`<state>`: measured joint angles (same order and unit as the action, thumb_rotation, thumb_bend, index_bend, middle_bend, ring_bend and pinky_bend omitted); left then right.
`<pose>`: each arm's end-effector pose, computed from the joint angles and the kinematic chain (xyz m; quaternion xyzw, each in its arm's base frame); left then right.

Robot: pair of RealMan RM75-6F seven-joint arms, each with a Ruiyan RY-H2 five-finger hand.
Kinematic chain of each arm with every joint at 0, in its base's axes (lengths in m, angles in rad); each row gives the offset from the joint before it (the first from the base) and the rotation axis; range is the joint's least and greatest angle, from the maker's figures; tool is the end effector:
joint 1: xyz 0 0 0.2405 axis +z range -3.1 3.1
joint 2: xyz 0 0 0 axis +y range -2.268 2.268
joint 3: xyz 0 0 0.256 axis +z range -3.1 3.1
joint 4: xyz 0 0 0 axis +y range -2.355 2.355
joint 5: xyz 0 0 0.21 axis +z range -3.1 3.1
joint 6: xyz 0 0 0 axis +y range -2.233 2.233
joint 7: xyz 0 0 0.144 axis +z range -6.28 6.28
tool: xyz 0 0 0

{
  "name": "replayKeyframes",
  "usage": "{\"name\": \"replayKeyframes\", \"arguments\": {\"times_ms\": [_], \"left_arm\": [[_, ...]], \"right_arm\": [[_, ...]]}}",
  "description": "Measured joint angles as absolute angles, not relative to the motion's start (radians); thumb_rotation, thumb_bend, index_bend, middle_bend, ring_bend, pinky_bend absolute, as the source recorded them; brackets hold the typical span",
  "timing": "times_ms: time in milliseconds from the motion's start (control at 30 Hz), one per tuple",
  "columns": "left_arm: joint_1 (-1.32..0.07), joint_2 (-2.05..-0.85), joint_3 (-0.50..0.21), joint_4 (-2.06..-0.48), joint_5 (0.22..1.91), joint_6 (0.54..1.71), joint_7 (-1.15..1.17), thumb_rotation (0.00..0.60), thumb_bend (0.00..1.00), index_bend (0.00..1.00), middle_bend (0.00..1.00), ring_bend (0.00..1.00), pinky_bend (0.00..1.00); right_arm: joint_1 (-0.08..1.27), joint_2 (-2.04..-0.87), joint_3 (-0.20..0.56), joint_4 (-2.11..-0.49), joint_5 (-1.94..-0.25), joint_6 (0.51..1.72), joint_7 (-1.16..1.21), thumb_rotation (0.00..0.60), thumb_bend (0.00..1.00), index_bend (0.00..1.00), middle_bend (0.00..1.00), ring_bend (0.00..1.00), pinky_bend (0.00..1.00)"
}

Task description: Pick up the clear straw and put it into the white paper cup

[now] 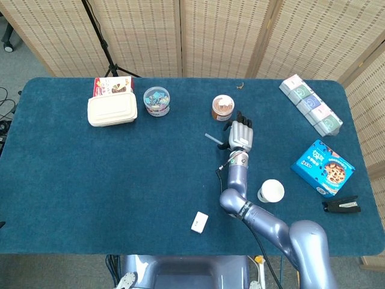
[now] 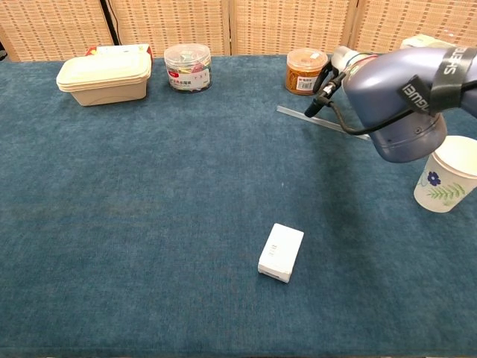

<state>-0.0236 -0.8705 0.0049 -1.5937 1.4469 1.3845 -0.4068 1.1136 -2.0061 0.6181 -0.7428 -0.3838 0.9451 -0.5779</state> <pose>-0.3548 0.1477 0.2315 -0.5366 -0.4980 -0.3593 0.5787 -0.1111 -0.4633 -0.0550 0.4951 -0.5614 0.3459 0.5658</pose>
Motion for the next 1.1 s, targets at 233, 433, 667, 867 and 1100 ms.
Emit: {"name": "replayKeyframes", "arguments": {"times_ms": [233,433,667,867,1100], "left_arm": [[-0.026,-0.869,0.004,-1.592,1.447,1.381,-0.411,0.6,0.0,0.0,0.0,0.0,0.0],[-0.025,-0.87,0.003,-1.591,1.444,1.382,-0.41,0.6,0.0,0.0,0.0,0.0,0.0],[-0.026,-0.869,0.002,-1.59,1.442,1.377,-0.417,0.6,0.0,0.0,0.0,0.0,0.0],[-0.028,-0.868,0.002,-1.593,1.44,1.373,-0.414,0.6,0.0,0.0,0.0,0.0,0.0],[-0.028,-0.867,0.002,-1.592,1.44,1.372,-0.418,0.6,0.0,0.0,0.0,0.0,0.0]], "right_arm": [[1.125,-2.036,0.638,-0.689,-0.372,0.935,-0.596,0.6,0.0,0.43,0.0,0.0,0.0],[1.127,-2.046,0.659,-0.668,-0.356,0.926,-0.61,0.6,0.0,0.44,0.0,0.0,0.0],[1.13,-2.056,0.679,-0.634,-0.338,0.907,-0.634,0.6,0.0,0.44,0.0,0.0,0.0],[1.135,-2.057,0.698,-0.631,-0.308,0.894,-0.673,0.6,0.08,0.43,0.0,0.0,0.0],[1.139,-2.054,0.713,-0.637,-0.284,0.887,-0.705,0.6,0.23,0.46,0.0,0.0,0.0]]}}
